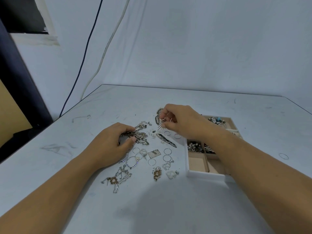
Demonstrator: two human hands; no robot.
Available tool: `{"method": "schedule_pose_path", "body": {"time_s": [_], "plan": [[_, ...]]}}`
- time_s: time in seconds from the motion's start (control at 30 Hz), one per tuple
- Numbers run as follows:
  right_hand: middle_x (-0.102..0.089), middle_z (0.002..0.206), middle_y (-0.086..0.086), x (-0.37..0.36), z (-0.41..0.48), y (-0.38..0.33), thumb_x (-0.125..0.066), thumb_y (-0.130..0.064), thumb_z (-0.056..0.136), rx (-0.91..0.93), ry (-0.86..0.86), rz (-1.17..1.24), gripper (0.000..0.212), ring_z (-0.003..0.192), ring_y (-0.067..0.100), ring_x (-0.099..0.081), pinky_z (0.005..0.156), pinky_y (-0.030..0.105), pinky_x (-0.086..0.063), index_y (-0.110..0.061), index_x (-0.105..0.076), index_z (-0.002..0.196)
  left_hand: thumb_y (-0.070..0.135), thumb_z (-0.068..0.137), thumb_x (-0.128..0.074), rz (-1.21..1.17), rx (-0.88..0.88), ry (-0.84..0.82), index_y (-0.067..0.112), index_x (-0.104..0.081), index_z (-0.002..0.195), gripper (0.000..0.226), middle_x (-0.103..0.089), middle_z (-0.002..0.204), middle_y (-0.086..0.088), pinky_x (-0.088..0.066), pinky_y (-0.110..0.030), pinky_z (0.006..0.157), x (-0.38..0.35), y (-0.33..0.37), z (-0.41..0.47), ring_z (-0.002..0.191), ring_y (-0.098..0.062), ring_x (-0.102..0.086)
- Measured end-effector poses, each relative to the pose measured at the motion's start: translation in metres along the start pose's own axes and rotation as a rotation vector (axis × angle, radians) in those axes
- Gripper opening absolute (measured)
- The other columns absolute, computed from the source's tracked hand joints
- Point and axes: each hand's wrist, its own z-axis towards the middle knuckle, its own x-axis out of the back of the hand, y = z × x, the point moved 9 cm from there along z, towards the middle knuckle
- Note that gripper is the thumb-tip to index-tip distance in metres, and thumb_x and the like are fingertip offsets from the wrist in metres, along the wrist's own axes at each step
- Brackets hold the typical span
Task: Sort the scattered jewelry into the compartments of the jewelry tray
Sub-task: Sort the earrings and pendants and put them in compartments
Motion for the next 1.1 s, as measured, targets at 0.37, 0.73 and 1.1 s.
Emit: {"method": "schedule_pose_path", "body": {"time_s": [0.37,0.73,1.1], "plan": [[-0.064,0.08,-0.011,0.065,-0.109,0.026,-0.072,-0.027,0.078,0.056,0.196,0.063,0.014,0.069,0.016,-0.059,0.066,0.027,-0.05,-0.033,-0.065,0.089,0.035,0.094,-0.052,0.083,-0.012,-0.158,0.035,-0.059,0.117,0.024,-0.058,0.114,0.013,-0.04,-0.024,0.084,-0.005,0.006,0.057,0.102,-0.006,-0.055],[-0.064,0.083,-0.014,0.062,-0.123,0.076,-0.071,-0.032,0.077,-0.014,0.278,0.183,0.015,0.075,0.011,-0.061,0.068,0.014,-0.049,-0.04,-0.065,0.088,0.029,0.093,-0.056,0.201,0.032,-0.36,0.035,-0.064,0.109,0.019,-0.053,0.102,0.009,-0.042,-0.028,0.087,-0.032,0.009,0.083,0.095,-0.011,-0.055],[-0.062,0.077,-0.012,0.055,-0.124,0.074,-0.073,-0.024,0.08,-0.028,0.28,0.188,0.018,0.068,0.011,-0.058,0.062,0.012,-0.045,-0.039,-0.064,0.086,0.024,0.09,-0.061,0.025,-0.013,-0.021,0.027,-0.063,0.087,0.005,-0.068,0.084,0.008,-0.05,-0.03,0.074,-0.011,0.034,0.078,0.08,-0.014,-0.064]]}}
